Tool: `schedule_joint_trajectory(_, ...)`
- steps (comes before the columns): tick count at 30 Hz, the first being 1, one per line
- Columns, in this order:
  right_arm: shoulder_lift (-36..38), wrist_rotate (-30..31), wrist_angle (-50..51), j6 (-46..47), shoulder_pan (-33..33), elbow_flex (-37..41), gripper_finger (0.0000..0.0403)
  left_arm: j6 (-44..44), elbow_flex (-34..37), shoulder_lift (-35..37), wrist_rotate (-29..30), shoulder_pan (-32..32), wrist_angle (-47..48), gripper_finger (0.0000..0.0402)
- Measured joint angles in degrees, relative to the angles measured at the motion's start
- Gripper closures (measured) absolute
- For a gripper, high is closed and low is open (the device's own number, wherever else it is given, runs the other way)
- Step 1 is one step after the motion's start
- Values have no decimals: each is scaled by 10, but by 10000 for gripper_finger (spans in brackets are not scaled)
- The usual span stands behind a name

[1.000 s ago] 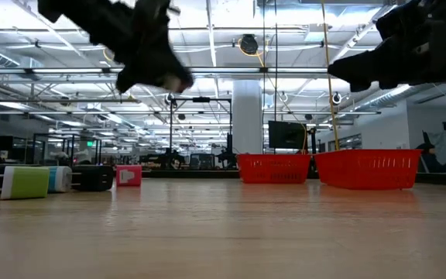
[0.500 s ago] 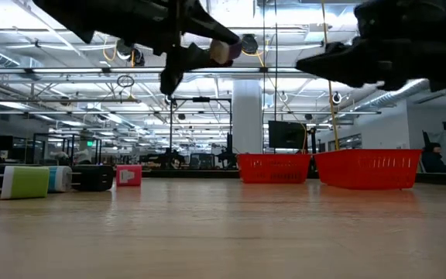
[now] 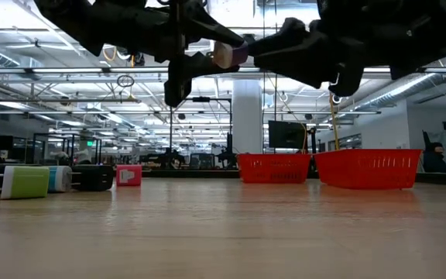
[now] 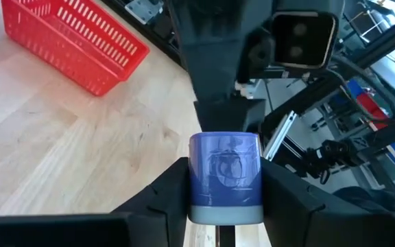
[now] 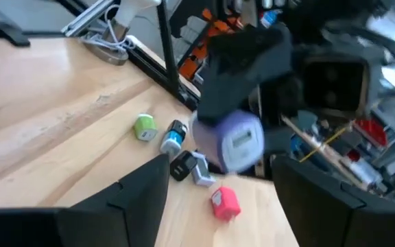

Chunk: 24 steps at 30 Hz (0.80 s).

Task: Pick & Place Office items
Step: Put the purple charger adapter into the bottom red bin

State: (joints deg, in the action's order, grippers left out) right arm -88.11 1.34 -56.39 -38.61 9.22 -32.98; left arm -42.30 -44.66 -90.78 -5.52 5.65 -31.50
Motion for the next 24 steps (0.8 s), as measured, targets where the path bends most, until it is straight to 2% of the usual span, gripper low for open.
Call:
schedule_joint_trajectory(9,-11,-3,1,-53,4,-38,168,-3,0,0,0,0,-1,266)
schedule_joint_trajectory(11,-10,-19,14,-63,2,-44,171,-9,0,0,0,0,-1,265)
schedule_joint_trajectory(15,-11,-32,31,-67,1,-51,171,-16,0,0,6,0,-1,252)
schedule_joint_trajectory(24,-11,-32,32,-65,1,-51,172,-32,0,0,5,1,-9,266)
